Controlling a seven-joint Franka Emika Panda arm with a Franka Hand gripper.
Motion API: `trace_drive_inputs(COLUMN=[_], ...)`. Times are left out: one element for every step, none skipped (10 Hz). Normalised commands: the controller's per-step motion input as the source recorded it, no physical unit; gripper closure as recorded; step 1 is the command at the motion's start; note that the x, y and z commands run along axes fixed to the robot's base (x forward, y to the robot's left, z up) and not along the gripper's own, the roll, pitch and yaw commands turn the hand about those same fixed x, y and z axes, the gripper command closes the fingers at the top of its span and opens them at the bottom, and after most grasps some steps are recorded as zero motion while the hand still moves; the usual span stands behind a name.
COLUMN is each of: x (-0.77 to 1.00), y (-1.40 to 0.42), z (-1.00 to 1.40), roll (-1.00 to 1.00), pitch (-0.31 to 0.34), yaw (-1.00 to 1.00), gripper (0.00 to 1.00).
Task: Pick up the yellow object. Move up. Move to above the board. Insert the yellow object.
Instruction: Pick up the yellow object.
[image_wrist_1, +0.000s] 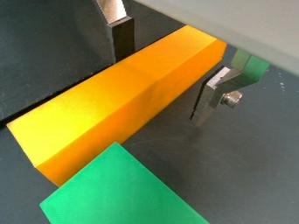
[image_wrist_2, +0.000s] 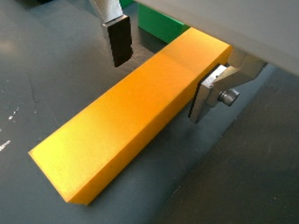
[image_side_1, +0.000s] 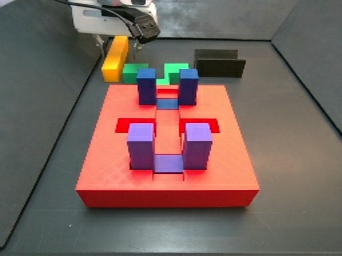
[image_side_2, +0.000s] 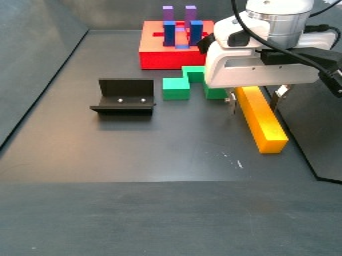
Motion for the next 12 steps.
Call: trace_drive_inputs(x=[0.0,0.0,0.0,0.0,0.0,0.0,0.0,0.0,0.0,0.0,0.0,0.0], y=[0.0,0.0,0.0,0.0,0.0,0.0,0.0,0.0,0.0,0.0,0.0,0.0], z=[0.0,0.0,0.0,0.0,0.0,0.0,0.0,0.0,0.0,0.0,0.0,0.0], roll=[0.0,0.0,0.0,0.0,0.0,0.0,0.0,0.0,0.0,0.0,0.0,0.0], pitch=[0.0,0.0,0.0,0.0,0.0,0.0,0.0,0.0,0.0,0.0,0.0,0.0], yaw=[0.0,0.0,0.0,0.0,0.0,0.0,0.0,0.0,0.0,0.0,0.0,0.0], gripper=[0.0,1.0,1.0,1.0,1.0,1.0,1.0,1.0,1.0,1.0,1.0,1.0])
